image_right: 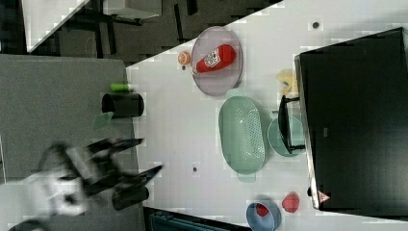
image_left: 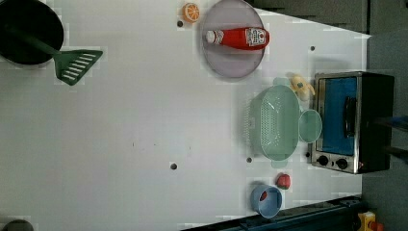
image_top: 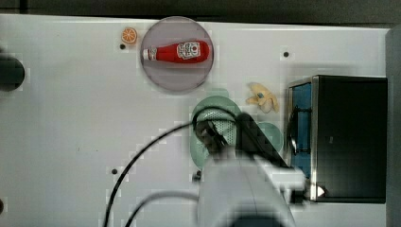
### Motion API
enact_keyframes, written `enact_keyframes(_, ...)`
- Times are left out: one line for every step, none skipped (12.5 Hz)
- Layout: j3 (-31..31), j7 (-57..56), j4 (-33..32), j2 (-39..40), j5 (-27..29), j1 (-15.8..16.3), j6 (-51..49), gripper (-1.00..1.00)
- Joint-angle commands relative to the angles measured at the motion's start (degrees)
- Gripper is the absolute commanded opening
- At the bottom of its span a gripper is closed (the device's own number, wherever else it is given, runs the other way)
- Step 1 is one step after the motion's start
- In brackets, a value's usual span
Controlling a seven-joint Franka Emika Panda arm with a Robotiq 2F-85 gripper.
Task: Drag strainer right to left.
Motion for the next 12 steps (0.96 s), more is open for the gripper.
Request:
enact_keyframes(-0.2,10.2,-8.0,8.1,-0.3,-0.3,6.9,1.00)
enact_keyframes(0.1,14.0,-9.5,10.6,-0.3,-0.3,10.1,1.00)
enact_keyframes(0.3,18.2,-10.6,13.2,-0.3,-0.3,13.4,1.00)
enact_keyframes(0.5,22.2,-11.5,16.2,-0.3,-0.2,16.8,1.00)
enact_keyframes(0.8,25.7,-11.6,19.5,-0.3,-0.2,20.1,1.00)
enact_keyframes(1.0,28.3,-11.6,22.9,-0.3,-0.2,23.5,1.00)
enact_keyframes(1.2,30.4,-11.4,26.2,-0.3,-0.2,26.9,1.00)
enact_keyframes(1.3,32.0,-11.2,29.3,-0.3,-0.2,30.4,1.00)
enact_keyframes(1.4,33.1,-11.2,32.2,-0.3,-0.2,33.7,1.00)
enact_keyframes(1.6,33.7,-11.2,34.8,-0.3,-0.1,37.1,1.00)
enact_keyframes(1.7,33.7,-11.2,37.0,-0.3,0.0,40.0,1.00)
enact_keyframes(1.7,33.8,-11.2,39.0,-0.3,0.3,42.1,1.00)
